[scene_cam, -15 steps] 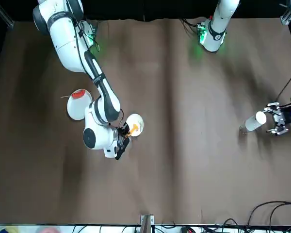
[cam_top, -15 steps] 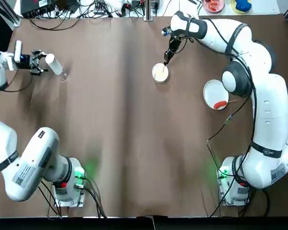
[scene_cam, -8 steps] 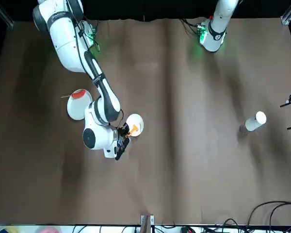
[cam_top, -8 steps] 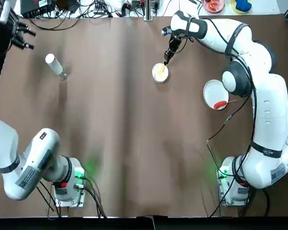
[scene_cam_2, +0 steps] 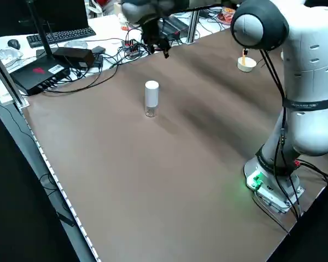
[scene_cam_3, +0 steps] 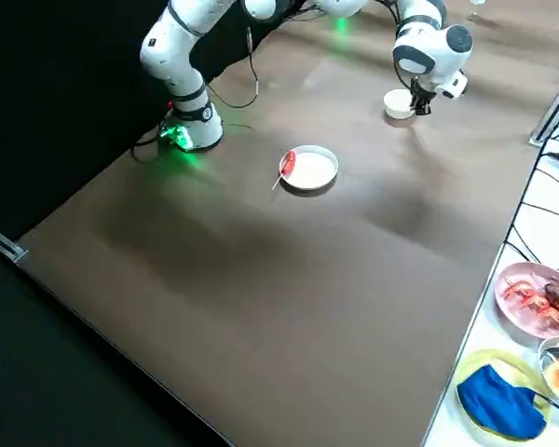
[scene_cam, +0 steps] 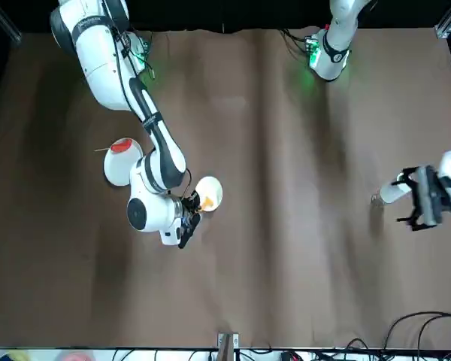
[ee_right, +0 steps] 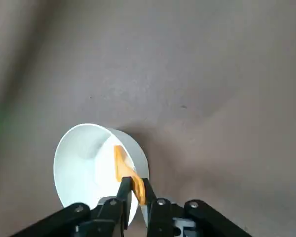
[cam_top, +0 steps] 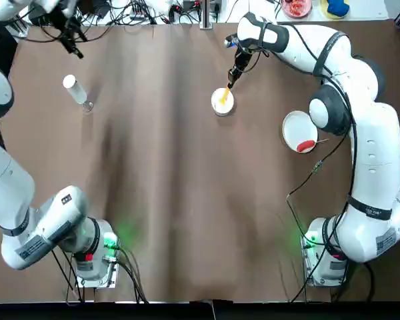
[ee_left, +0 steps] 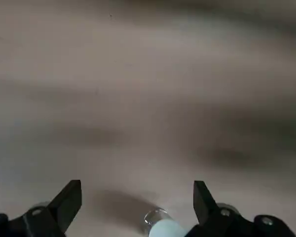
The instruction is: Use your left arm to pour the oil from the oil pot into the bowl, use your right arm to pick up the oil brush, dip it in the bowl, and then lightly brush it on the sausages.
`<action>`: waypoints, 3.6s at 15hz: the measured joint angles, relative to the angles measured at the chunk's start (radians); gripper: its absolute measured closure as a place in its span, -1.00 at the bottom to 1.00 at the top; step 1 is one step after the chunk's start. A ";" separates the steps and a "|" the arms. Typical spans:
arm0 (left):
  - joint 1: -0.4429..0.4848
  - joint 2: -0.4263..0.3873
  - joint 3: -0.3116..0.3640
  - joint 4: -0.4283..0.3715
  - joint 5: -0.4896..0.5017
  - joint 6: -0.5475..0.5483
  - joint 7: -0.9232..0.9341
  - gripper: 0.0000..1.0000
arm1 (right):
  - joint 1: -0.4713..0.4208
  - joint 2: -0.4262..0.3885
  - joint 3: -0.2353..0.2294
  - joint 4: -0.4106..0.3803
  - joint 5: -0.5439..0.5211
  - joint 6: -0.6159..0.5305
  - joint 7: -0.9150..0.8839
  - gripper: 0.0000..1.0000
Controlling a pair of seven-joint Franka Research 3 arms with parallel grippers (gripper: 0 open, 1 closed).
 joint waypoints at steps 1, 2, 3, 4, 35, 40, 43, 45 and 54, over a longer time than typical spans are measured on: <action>-0.041 -0.003 0.000 0.000 0.031 0.004 -0.048 -1.00 | 0.000 -0.003 0.000 0.002 0.002 0.000 0.000 0.82; -0.082 -0.008 -0.001 0.001 0.055 0.005 -0.101 -1.00 | -0.001 -0.007 0.000 0.003 0.002 0.000 0.000 0.82; -0.122 -0.013 -0.001 0.001 0.071 0.005 -0.149 -1.00 | -0.002 -0.012 -0.001 0.003 0.002 -0.012 0.000 0.82; -0.158 -0.019 -0.001 0.001 0.079 0.005 -0.194 -1.00 | -0.003 -0.017 -0.001 0.004 0.002 -0.037 0.000 0.82; -0.338 -0.309 0.042 0.004 0.241 -0.176 -1.648 -1.00 | -0.361 -0.165 -0.118 -0.178 -0.300 -0.782 0.166 0.90; -0.273 -0.316 0.049 0.008 0.241 -0.173 -1.649 -1.00 | -0.363 -0.154 -0.119 -0.252 -0.290 -0.728 0.167 0.90; -0.273 -0.318 0.054 0.012 0.241 -0.173 -1.661 -1.00 | -0.361 -0.153 -0.117 -0.287 -0.288 -0.667 0.168 0.90; -0.302 -0.325 0.108 0.015 0.235 -0.172 -1.672 -1.00 | -0.362 -0.152 -0.116 -0.301 -0.288 -0.646 0.167 0.90; -0.467 -0.512 0.370 -0.081 0.084 -0.143 -1.672 -1.00 | -0.406 -0.144 -0.126 -0.277 -0.394 -0.551 0.095 0.90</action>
